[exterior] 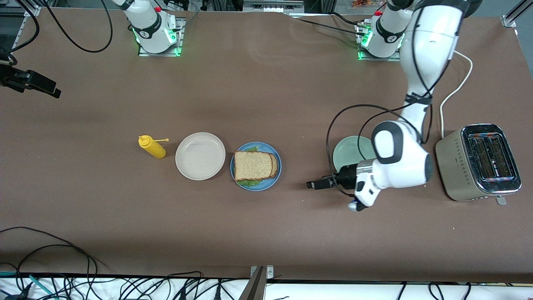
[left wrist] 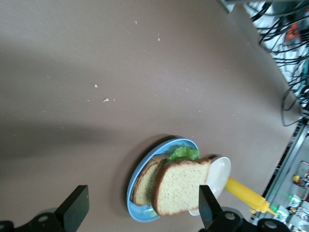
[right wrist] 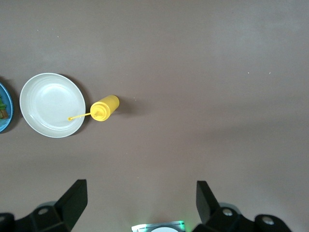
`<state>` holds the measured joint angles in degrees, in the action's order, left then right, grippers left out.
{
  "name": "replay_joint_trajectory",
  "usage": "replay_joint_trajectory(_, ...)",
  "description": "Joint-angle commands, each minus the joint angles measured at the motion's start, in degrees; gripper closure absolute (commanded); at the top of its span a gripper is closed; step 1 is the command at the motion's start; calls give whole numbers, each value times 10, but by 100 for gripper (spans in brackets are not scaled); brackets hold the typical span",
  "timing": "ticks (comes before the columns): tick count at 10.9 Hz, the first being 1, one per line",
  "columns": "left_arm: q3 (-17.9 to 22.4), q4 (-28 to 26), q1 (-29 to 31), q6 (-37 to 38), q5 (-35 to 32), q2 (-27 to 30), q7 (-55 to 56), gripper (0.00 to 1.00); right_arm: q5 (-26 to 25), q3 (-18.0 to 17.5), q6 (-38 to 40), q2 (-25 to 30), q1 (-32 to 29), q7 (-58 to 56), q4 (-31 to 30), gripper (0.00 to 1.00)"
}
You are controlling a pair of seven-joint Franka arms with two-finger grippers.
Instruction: Make sandwich in blue plate with both arms
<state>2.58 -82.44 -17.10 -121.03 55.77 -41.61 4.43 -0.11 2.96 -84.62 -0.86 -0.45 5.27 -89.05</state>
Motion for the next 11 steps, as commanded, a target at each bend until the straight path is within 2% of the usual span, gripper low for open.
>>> replay_joint_trajectory(1, -21, -114, 64, 26, -104, 133, -21, 0, 10, -12, 16, 10, -4, -6, 10, 0)
replay_joint_trajectory(3, -21, -161, 89, 26, -219, 228, -22, 0, 10, -24, -8, 37, -5, -4, -26, 0)
replay_joint_trajectory(5, -21, -190, 107, 35, -282, 291, -21, 0, 10, -23, -10, 39, -5, -5, -30, 0)
replay_joint_trajectory(8, -22, -200, 122, 120, -420, 391, -17, 0, 11, -21, -7, 37, -6, -6, -27, 0)
replay_joint_trajectory(11, -22, -190, 132, 220, -508, 461, -16, 0, 11, -21, -7, 36, -6, -6, -27, 0)
